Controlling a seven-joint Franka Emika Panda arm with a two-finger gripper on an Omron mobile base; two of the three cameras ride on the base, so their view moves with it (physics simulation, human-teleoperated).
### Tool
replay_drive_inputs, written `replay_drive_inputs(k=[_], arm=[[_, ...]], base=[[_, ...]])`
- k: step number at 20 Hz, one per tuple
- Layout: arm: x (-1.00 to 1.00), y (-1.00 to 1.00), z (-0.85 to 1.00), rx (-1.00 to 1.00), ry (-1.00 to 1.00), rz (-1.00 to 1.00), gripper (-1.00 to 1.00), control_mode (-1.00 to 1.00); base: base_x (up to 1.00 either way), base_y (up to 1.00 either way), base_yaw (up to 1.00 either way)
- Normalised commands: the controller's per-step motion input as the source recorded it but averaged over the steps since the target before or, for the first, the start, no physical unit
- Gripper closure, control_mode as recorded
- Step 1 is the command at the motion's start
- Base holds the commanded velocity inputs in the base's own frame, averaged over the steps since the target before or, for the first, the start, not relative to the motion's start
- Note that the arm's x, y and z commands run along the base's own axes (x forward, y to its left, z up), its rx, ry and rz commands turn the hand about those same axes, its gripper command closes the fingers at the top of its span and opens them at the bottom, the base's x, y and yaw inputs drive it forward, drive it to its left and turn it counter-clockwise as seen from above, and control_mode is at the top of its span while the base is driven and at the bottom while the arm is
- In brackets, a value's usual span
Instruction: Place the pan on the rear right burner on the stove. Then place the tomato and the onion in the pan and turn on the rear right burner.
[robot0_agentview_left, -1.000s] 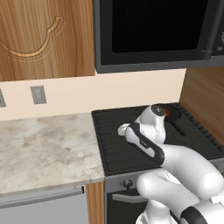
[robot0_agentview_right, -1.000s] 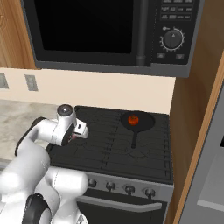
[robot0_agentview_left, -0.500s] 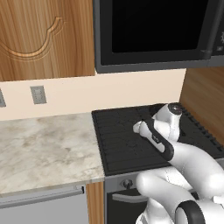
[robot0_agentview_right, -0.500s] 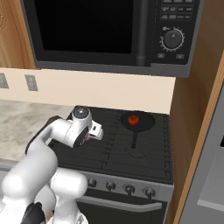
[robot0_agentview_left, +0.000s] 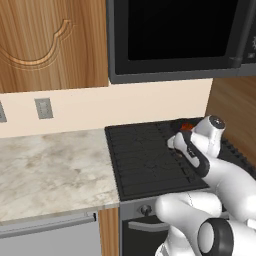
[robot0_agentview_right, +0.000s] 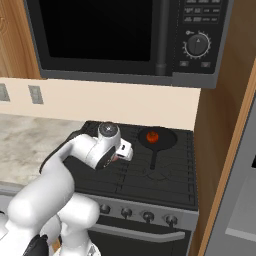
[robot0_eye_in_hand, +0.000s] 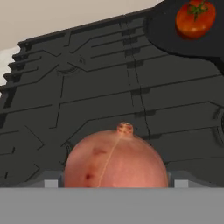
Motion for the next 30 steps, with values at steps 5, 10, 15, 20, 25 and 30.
replay_drive_inputs(k=[5, 10, 15, 20, 25, 30], arm=[[0.0, -0.07, 0.21, -0.01, 0.0, 0.0, 1.0, -1.0], [0.05, -0.06, 0.19, -0.04, 0.01, -0.01, 1.0, -1.0], [0.2, -0.1, 0.21, -0.09, 0.05, -0.05, 1.0, -1.0], [0.61, -0.18, 0.15, -0.06, 0.04, -0.08, 1.0, -1.0], [0.96, -0.31, 0.02, -0.01, 0.03, -0.1, 1.0, -1.0], [0.72, -0.39, 0.0, 0.0, 0.04, -0.09, 1.0, -1.0]], base=[[0.0, 0.0, 0.0], [0.0, 0.0, 0.0], [0.0, 0.0, 0.0], [0.0, 0.0, 0.0], [0.0, 0.0, 0.0], [0.0, 0.0, 0.0]])
